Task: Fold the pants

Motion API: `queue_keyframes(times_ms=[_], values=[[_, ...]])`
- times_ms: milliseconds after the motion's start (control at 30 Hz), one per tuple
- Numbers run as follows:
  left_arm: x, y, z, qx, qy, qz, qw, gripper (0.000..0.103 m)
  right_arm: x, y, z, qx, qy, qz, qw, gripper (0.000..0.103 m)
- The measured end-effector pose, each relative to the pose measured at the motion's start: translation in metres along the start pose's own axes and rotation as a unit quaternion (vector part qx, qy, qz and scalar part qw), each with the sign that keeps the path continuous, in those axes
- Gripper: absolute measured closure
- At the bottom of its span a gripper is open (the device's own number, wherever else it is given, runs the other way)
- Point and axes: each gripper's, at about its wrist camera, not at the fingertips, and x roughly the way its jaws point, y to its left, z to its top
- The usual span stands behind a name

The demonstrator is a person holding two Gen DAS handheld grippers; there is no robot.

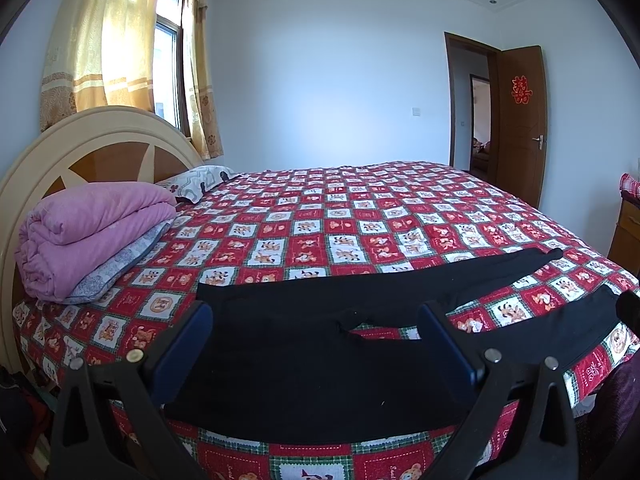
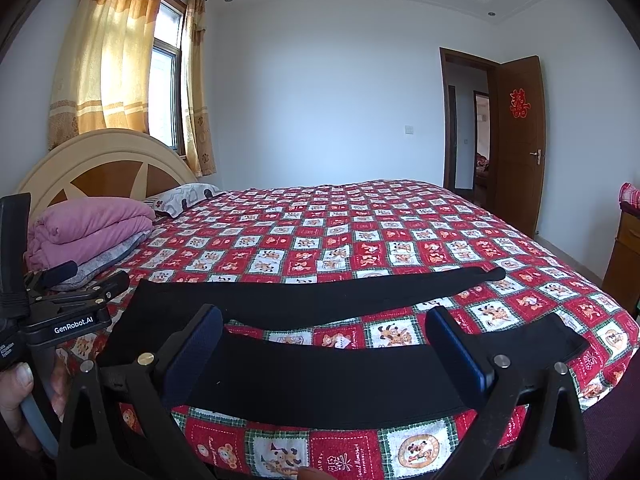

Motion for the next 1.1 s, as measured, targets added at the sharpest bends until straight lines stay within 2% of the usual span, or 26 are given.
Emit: queue_keyframes(times_ms=[333,667,767,800,867,1000,1067,1100], values=[[0.011,0.000,-0.012,0.000,0.014,0.002,0.9999,0.000,0.006,0.000,-0.006,-0.001,0.009,-0.002,1.000,0.001],[0.059,0.012,-0.032,0.006,0.070,0.006,0.9975,0.000,0.043,-0.010,-0.030,0.003,0.061,0.010,0.998,0.001],[0.080,0.036,-0.030,0.003,0.075,0.043,0.9963,0.000,0.059,-0.016,-0.039,0.007,0.083,0.009,0.997,0.001],[0.093,0.055,-0.026,-0.009,0.078,0.063,0.9949,0.000,0.063,-0.019,-0.041,0.009,0.089,0.008,0.996,0.001],[0.113,0.082,-0.020,-0.025,0.084,0.078,0.9931,0.000,0.076,-0.028,-0.049,0.019,0.108,0.005,0.994,0.001],[0.176,0.137,-0.011,-0.053,0.122,0.094,0.9867,0.000,0.098,-0.042,-0.061,0.042,0.138,0.006,0.989,0.001],[0.205,0.154,-0.011,-0.049,0.141,0.091,0.9846,0.008,0.107,-0.049,-0.067,0.043,0.146,0.005,0.988,0.001],[0.216,0.160,-0.011,-0.047,0.152,0.087,0.9834,0.017,0.110,-0.052,-0.068,0.040,0.148,0.003,0.988,0.001]])
